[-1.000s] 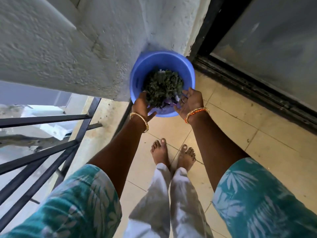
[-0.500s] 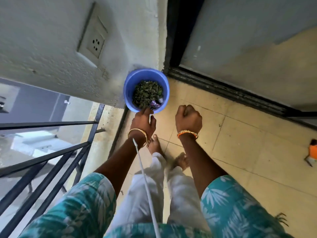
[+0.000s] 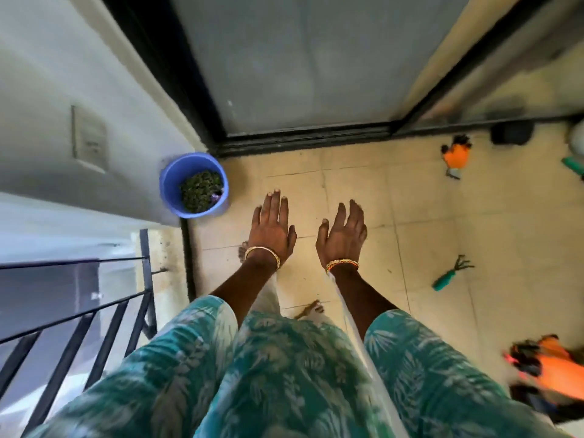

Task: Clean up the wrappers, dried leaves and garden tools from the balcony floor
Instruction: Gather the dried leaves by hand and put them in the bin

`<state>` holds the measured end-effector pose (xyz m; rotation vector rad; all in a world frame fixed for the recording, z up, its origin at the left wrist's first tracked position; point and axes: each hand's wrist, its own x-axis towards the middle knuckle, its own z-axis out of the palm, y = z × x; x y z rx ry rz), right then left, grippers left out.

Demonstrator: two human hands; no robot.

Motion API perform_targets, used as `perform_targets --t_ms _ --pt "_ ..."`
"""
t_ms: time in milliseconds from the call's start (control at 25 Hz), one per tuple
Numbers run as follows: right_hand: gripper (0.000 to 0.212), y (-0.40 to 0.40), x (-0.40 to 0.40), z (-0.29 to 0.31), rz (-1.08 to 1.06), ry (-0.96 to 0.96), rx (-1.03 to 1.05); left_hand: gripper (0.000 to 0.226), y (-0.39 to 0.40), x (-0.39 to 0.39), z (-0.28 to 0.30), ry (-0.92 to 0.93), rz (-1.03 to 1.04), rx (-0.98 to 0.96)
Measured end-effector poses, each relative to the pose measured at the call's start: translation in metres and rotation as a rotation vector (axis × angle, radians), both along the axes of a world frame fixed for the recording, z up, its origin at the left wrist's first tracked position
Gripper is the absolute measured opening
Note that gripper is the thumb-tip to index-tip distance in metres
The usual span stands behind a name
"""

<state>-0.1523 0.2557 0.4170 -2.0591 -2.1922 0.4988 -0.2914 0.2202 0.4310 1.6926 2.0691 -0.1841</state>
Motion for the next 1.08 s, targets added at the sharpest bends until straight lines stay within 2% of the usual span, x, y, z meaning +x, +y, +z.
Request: perform_targets --t_ms 160,320,520,680,880,1080 --pt "0.063 -0.048 0.095 0.040 -0.190 -0.031 0.004 0.067 -0.014 0.096 0.040 0.057 -0.276 0.045" --pt "0.060 -0.095 0.192 0.066 -0.418 -0.052 0.015 0.067 -0.018 0.193 0.072 0.042 -0.555 0.107" --pt "0.060 -0.109 0.287 0.085 -0.696 -0.071 0.042 0.069 0.006 0.305 0.093 0.038 -0.865 0.212" --pt "0.061 -0.081 0.342 0.086 -0.827 -0.076 0.031 0.070 0.050 0.379 0.095 0.050 -1.044 0.251" --pt "0.060 -0.010 0.393 0.094 -1.012 -0.050 0.092 0.073 0.124 0.444 0.103 -0.064 -1.147 0.241" --pt "0.062 0.055 0.449 0.099 -1.171 -0.025 0.130 0.074 0.208 0.517 0.110 -0.078 -1.247 0.260"
